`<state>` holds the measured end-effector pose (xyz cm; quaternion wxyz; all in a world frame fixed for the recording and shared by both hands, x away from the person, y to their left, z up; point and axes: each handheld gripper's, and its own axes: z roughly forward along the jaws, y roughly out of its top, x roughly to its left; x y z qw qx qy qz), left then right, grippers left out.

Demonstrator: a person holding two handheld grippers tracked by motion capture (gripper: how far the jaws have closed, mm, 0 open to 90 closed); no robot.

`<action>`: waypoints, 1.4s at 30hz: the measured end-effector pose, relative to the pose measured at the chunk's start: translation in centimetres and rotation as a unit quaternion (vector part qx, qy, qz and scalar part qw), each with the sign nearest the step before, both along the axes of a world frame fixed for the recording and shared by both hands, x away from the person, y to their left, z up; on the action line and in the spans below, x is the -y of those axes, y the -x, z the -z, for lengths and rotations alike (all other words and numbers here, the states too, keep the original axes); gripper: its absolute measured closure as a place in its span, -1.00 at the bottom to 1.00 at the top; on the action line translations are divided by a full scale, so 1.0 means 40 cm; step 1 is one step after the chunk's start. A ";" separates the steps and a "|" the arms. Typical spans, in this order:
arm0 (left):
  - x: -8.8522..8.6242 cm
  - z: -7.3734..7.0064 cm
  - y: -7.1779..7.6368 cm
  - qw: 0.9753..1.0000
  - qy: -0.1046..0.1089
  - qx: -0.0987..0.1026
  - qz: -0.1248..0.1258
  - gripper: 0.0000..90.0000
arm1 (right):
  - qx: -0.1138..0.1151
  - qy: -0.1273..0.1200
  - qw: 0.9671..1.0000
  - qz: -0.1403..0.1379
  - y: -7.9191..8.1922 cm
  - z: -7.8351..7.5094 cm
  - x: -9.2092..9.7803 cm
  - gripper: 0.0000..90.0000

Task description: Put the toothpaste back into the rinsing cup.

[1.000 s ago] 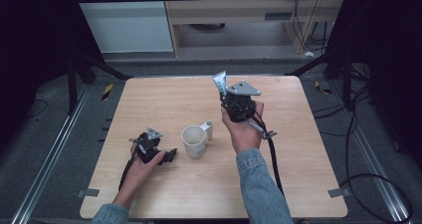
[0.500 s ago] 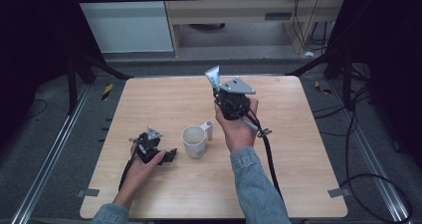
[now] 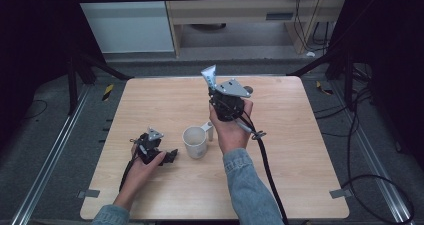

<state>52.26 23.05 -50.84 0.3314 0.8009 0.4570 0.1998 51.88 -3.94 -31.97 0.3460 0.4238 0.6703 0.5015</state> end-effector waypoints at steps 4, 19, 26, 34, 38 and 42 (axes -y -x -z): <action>0.000 0.000 0.000 1.000 0.000 0.000 0.000 -1.00 | 0.001 -0.006 1.000 -0.001 0.003 -0.002 -0.003 0.76; -0.001 -0.001 -0.001 1.000 -0.001 -0.001 0.002 -1.00 | 0.019 -0.020 0.999 -0.019 0.029 -0.017 -0.035 0.76; -0.001 -0.001 0.000 1.000 -0.001 -0.001 0.002 -1.00 | 0.018 -0.024 0.999 -0.024 0.031 -0.014 -0.048 0.76; -0.001 -0.001 0.000 1.000 -0.002 -0.002 0.003 -1.00 | 0.021 -0.029 0.999 -0.037 0.046 -0.011 -0.072 0.76; -0.002 -0.001 -0.001 1.000 -0.002 -0.002 0.003 -1.00 | 0.024 -0.023 0.999 -0.042 0.053 -0.001 -0.085 0.75; -0.002 -0.001 -0.001 1.000 -0.002 -0.002 0.003 -1.00 | 0.021 -0.020 0.998 -0.047 0.057 0.010 -0.097 0.75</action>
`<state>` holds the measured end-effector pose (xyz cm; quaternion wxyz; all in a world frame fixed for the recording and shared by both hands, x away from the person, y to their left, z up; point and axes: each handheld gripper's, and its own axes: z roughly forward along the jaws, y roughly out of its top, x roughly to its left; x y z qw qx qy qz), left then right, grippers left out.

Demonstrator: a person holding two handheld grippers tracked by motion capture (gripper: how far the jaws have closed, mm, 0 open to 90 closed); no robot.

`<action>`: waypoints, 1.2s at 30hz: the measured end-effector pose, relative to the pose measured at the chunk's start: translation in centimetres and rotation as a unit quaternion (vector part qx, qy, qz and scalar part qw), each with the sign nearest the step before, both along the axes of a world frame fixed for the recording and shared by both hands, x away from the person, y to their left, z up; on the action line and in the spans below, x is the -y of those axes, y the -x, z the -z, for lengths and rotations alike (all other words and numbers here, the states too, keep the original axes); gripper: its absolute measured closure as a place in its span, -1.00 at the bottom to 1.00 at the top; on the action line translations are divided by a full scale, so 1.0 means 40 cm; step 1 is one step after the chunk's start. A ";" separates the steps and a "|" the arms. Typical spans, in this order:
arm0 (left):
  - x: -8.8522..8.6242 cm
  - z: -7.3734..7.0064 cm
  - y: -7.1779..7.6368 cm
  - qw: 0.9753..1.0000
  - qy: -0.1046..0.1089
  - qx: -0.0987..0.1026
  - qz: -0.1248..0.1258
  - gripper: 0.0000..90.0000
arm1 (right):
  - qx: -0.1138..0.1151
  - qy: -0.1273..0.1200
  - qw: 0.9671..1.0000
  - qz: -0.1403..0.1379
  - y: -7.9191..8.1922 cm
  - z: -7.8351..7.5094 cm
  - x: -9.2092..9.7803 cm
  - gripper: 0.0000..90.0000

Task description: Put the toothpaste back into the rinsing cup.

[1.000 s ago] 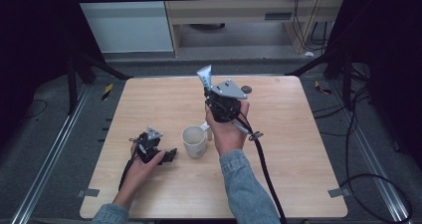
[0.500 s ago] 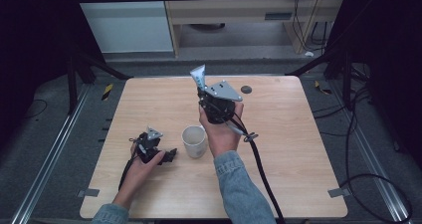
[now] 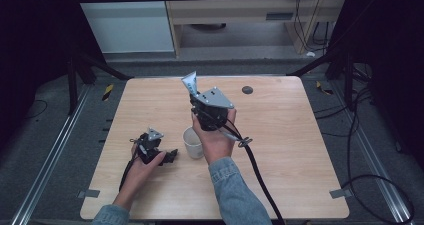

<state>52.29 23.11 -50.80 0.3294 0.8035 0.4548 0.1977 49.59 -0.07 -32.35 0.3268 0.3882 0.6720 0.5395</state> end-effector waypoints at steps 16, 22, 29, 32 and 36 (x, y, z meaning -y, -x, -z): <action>-0.001 0.000 -0.001 1.000 -0.001 0.000 0.002 -1.00 | -0.021 -0.017 1.000 -0.013 0.006 0.032 -0.011 0.75; -0.001 0.000 -0.001 1.000 0.000 0.001 0.002 -1.00 | -0.027 -0.014 0.999 -0.013 0.005 0.063 -0.026 0.75; -0.002 0.000 -0.001 1.000 -0.001 0.002 0.003 -1.00 | -0.039 -0.017 0.999 -0.015 0.004 0.097 -0.039 0.75; -0.001 0.000 -0.001 1.000 -0.001 0.002 0.003 -1.00 | -0.044 -0.014 0.999 -0.015 0.002 0.115 -0.045 0.75; -0.002 0.000 -0.001 1.000 -0.001 0.001 0.003 -1.00 | -0.049 -0.013 0.999 -0.015 -0.001 0.131 -0.046 0.75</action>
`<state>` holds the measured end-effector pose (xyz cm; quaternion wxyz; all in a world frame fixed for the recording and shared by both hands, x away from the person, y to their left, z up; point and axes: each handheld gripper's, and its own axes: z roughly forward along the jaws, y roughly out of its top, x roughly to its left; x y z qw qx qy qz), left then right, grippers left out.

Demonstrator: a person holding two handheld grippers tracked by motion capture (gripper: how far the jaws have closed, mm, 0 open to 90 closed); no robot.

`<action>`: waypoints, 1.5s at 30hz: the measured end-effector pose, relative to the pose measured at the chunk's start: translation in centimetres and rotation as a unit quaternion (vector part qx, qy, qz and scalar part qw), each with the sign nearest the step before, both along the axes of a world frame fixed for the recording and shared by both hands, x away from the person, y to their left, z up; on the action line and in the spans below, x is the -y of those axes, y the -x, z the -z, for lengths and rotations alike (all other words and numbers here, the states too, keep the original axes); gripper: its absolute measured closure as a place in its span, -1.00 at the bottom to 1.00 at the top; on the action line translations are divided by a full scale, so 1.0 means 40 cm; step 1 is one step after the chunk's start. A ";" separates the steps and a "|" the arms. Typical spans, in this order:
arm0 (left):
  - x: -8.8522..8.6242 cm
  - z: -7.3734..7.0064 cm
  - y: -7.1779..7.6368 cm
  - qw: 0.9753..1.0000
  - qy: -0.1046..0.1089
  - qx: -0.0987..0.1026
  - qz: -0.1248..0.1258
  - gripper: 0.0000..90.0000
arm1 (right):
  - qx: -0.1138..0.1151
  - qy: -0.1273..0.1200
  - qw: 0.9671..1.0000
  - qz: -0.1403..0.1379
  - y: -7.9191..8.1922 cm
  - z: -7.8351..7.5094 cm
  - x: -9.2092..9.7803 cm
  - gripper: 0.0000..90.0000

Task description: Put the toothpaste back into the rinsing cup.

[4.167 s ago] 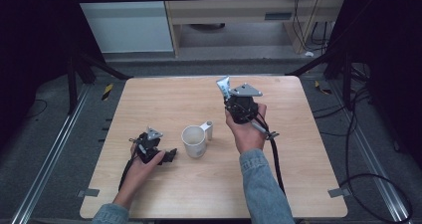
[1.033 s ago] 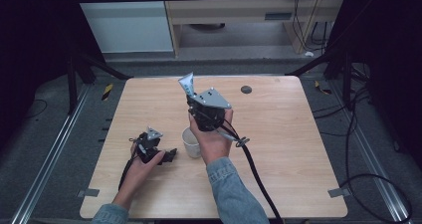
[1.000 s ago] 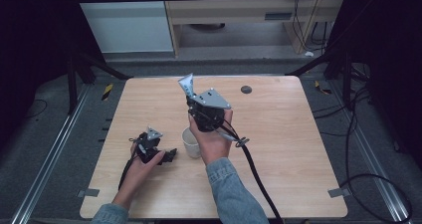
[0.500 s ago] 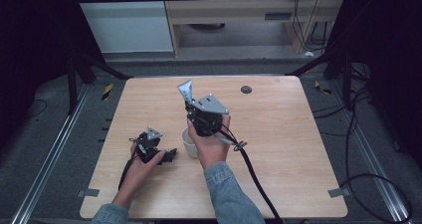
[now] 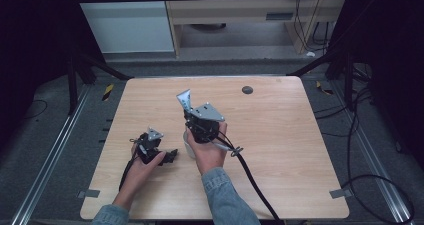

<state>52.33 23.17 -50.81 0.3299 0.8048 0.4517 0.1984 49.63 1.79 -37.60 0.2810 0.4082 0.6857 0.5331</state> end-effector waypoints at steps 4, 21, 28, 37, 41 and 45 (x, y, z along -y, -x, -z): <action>0.000 0.000 0.000 1.000 0.000 0.000 0.000 -1.00 | -0.004 -0.001 1.000 0.003 -0.003 0.010 0.001 0.75; 0.000 0.000 0.000 1.000 0.000 0.000 0.001 -1.00 | -0.016 0.005 1.000 0.007 -0.014 0.066 0.001 0.75; -0.001 0.000 0.000 1.000 0.000 0.000 0.002 -1.00 | -0.024 0.005 1.000 0.007 -0.016 0.084 -0.007 0.75; -0.001 0.000 0.000 1.000 0.000 0.000 0.002 -1.00 | -0.031 0.006 0.999 0.011 -0.018 0.104 -0.005 0.75; -0.001 0.000 0.000 1.000 0.000 0.000 0.002 -1.00 | -0.037 0.004 0.999 0.011 -0.019 0.116 -0.004 0.75; -0.001 0.000 0.000 1.000 0.000 0.000 0.002 -1.00 | -0.039 0.004 0.999 0.010 -0.019 0.123 -0.005 0.75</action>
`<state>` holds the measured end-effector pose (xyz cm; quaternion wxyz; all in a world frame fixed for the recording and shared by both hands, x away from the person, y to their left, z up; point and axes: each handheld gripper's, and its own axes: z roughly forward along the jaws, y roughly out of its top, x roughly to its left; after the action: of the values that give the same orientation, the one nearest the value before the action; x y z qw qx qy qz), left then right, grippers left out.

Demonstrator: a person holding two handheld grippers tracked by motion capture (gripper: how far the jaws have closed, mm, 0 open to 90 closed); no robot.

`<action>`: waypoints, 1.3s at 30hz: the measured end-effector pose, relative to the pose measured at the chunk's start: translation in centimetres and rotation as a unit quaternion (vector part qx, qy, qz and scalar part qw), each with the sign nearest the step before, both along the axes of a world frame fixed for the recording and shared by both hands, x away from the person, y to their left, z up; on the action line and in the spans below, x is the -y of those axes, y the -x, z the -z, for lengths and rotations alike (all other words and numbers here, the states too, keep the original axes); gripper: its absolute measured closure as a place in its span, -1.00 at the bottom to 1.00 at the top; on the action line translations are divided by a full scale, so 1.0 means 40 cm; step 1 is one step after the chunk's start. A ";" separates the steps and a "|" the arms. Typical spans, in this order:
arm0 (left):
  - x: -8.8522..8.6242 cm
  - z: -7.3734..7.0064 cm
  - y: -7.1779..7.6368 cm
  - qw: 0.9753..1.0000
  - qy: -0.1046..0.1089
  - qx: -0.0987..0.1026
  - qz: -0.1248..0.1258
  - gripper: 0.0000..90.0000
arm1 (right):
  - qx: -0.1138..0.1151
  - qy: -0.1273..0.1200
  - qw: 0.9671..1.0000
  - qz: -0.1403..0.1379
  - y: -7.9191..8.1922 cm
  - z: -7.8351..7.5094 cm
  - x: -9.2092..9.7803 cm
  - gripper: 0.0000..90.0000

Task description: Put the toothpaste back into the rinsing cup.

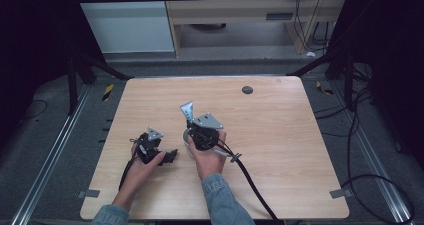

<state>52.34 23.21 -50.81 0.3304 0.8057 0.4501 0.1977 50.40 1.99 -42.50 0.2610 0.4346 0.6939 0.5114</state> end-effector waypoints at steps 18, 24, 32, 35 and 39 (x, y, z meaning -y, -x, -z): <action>0.000 0.000 0.000 1.000 0.001 0.000 -0.001 -1.00 | -0.017 -0.013 1.000 -0.005 -0.007 0.016 -0.003 0.75; 0.000 0.000 0.000 1.000 0.001 -0.001 -0.001 -1.00 | -0.021 -0.017 1.000 -0.004 -0.011 0.016 0.002 0.74; 0.000 0.000 0.000 1.000 0.000 -0.001 0.000 -1.00 | -0.039 -0.038 0.999 -0.001 -0.027 0.014 0.018 0.73; 0.000 0.000 0.000 1.000 0.000 -0.001 0.000 -1.00 | -0.042 -0.043 0.998 0.000 -0.031 0.014 0.023 0.73; 0.000 0.000 0.000 1.000 0.000 -0.001 0.000 -1.00 | -0.046 -0.046 0.998 -0.002 -0.036 0.014 0.028 0.73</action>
<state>52.33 23.21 -50.81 0.3297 0.8061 0.4502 0.1968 51.85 0.89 -43.05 0.2074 0.4681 0.6815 0.5229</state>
